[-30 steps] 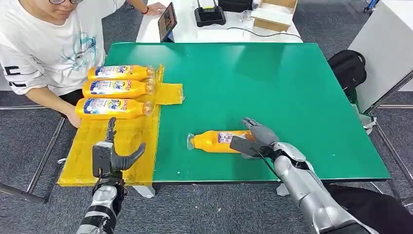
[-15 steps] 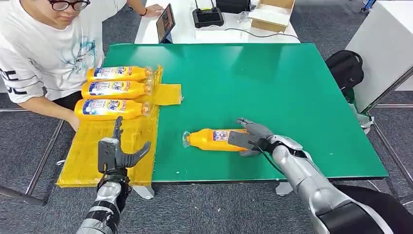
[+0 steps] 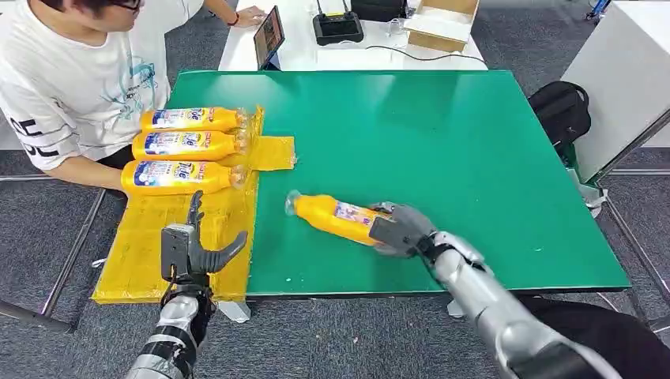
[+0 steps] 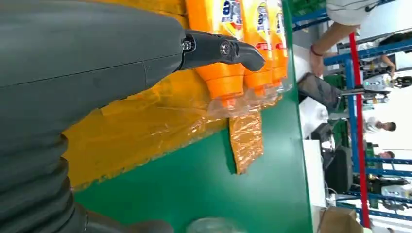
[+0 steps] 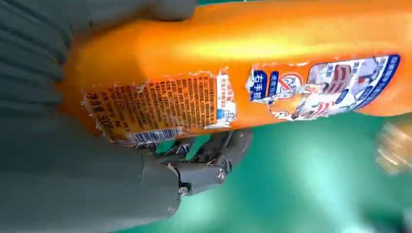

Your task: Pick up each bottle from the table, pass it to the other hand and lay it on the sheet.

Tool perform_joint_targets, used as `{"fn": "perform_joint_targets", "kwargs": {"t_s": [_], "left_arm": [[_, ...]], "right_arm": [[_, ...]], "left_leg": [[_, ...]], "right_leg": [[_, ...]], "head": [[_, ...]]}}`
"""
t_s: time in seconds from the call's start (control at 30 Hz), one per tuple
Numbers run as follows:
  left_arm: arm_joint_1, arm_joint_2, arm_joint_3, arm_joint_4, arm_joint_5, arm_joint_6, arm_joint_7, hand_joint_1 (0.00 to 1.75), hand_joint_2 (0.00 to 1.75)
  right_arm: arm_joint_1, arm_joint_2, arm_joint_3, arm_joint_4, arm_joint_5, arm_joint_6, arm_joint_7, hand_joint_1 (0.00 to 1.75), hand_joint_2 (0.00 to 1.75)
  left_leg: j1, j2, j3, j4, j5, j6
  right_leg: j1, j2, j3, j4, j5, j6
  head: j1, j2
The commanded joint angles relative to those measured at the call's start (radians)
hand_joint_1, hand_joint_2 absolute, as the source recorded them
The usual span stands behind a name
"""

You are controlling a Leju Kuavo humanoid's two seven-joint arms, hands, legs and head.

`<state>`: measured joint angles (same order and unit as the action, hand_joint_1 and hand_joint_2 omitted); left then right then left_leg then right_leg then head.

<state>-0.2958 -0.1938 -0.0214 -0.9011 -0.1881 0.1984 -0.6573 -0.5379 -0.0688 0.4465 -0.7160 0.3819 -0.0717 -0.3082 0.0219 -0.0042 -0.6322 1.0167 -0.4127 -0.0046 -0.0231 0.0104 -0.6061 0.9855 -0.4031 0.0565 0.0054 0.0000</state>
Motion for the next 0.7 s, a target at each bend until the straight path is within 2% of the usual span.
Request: {"fn": "perform_joint_targets", "kwargs": {"t_s": [0.03,0.2,0.3,0.4,0.53,0.6,0.67,0.7], "left_arm": [[0.011,-0.007,0.001,-0.024,0.001,-0.005,0.014,0.00,1.75],[0.016,-0.015,-0.002,-0.034,0.014,-0.014,0.010,0.00,1.75],[0.016,-0.015,-0.002,-0.034,0.014,-0.014,0.010,0.00,1.75],[0.028,-0.023,-0.008,-0.066,0.032,-0.013,0.009,0.00,1.75],[0.031,-0.024,-0.008,-0.073,0.044,-0.022,0.012,0.00,1.75],[0.039,-0.028,-0.018,-0.100,0.080,-0.068,0.020,0.00,1.75],[0.051,-0.035,-0.043,-0.143,0.130,-0.140,0.044,0.00,1.75],[0.058,-0.036,-0.065,-0.171,0.176,-0.203,0.067,0.00,1.75]], "right_arm": [[0.149,0.100,-0.239,-0.342,-0.024,-0.102,-0.006,1.75,1.75],[0.200,0.154,-0.335,-0.442,-0.055,-0.213,-0.095,1.75,1.75],[0.200,0.154,-0.335,-0.442,-0.055,-0.213,-0.095,1.75,1.75],[0.234,0.184,-0.359,-0.524,-0.065,-0.291,-0.144,1.75,1.75],[0.236,0.190,-0.367,-0.527,-0.064,-0.317,-0.161,1.75,1.75],[0.251,0.203,-0.376,-0.555,-0.075,-0.356,-0.197,1.75,1.75],[0.270,0.205,-0.365,-0.585,-0.082,-0.357,-0.210,1.75,1.75],[0.278,0.196,-0.346,-0.586,-0.076,-0.342,-0.211,1.75,1.75]], "left_leg": [[0.000,0.000,-0.001,0.000,-0.001,0.001],[0.000,-0.002,-0.003,0.000,-0.001,0.001],[0.000,-0.002,-0.003,0.000,-0.001,0.001],[0.000,-0.002,-0.002,0.000,-0.001,0.001],[-0.001,-0.001,-0.003,0.000,-0.001,0.001],[0.000,-0.001,-0.004,0.000,0.000,0.001],[0.000,-0.001,0.001,0.000,-0.003,0.002],[0.000,-0.002,-0.003,0.000,-0.001,0.001]], "right_leg": [[0.001,0.000,-0.002,0.000,-0.001,-0.002],[0.000,-0.003,-0.002,0.000,-0.001,-0.002],[0.000,-0.003,-0.002,0.000,-0.001,-0.002],[0.000,-0.003,-0.001,0.000,-0.002,-0.002],[0.000,-0.003,-0.002,0.000,-0.002,-0.002],[0.000,-0.002,-0.004,0.000,-0.001,-0.001],[0.001,-0.003,0.002,0.000,-0.003,-0.004],[0.000,-0.004,-0.003,0.000,-0.002,-0.002]], "head": [[0.000,0.000],[0.000,0.000],[0.000,0.000],[0.000,0.000],[0.000,0.000],[0.000,0.000],[0.000,0.000],[0.001,0.000]]}}
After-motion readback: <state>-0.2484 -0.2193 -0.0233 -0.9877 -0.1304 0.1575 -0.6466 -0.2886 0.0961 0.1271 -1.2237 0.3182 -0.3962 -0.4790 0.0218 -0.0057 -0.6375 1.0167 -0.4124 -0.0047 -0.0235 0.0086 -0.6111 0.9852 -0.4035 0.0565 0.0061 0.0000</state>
